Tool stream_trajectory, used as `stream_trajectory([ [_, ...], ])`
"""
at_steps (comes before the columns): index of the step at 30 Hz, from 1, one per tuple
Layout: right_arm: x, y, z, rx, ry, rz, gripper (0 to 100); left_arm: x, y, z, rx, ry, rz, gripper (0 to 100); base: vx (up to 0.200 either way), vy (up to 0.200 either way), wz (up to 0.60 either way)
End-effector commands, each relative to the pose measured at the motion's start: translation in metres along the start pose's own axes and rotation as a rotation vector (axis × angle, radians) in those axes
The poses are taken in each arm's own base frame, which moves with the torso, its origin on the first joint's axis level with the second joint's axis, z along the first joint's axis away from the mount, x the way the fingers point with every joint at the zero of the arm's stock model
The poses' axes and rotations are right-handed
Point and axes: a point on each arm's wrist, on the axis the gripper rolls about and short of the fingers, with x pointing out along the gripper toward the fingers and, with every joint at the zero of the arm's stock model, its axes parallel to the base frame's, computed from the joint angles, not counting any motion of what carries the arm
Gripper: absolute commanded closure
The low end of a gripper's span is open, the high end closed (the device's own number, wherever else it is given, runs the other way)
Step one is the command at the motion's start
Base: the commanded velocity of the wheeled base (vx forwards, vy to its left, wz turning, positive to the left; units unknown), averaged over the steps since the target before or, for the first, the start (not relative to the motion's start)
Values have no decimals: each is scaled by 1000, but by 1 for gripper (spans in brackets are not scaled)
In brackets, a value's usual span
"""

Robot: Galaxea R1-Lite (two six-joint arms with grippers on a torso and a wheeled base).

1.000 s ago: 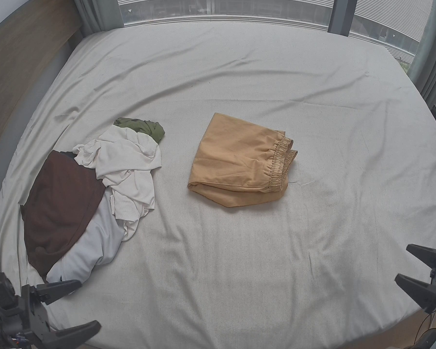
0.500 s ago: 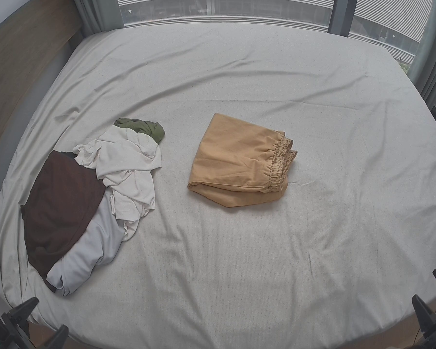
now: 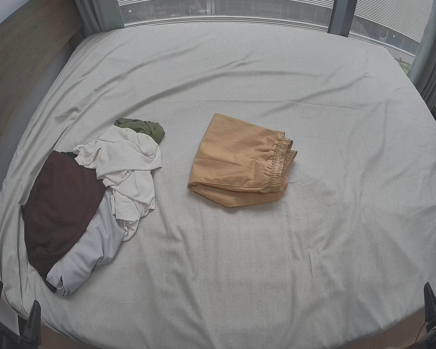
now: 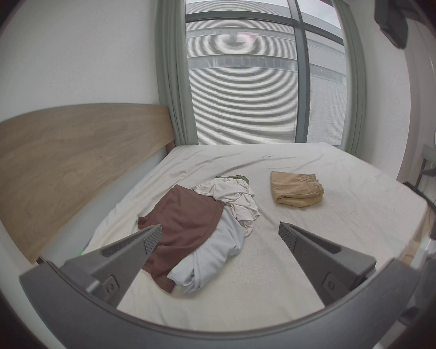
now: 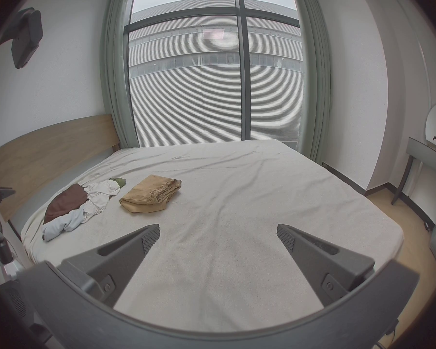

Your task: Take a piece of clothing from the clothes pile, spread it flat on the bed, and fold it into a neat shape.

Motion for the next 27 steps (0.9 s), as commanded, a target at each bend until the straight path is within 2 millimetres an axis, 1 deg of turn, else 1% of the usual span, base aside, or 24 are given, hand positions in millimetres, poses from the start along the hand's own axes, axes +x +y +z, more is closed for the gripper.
stream_trajectory([
  [1,0,0,-5,-3,8,0,0,-1,0,-6,17,5,5,0,0,0,0],
  [2,0,0,-5,-3,8,0,0,-3,1,-7,1,-22,16,0,0,0,0],
  [5,1,0,-5,-3,10,-1,0,-4,3,-7,-13,-23,98,0,0,0,0],
  [7,1,0,-5,-3,10,-1,0,-4,2,-8,-19,-23,65,0,0,0,0],
  [9,1,0,-6,-14,16,9,0,-4,1,-9,-76,-20,-1,0,0,0,0],
  [11,1,0,-6,-23,18,20,0,-4,0,-13,-92,25,-21,0,0,0,0],
  [15,0,1,-6,-38,20,45,0,-4,0,-13,-66,23,-21,0,0,0,0],
  [27,0,1,-7,-52,28,68,0,-4,0,-13,-78,24,-20,0,0,0,0],
])
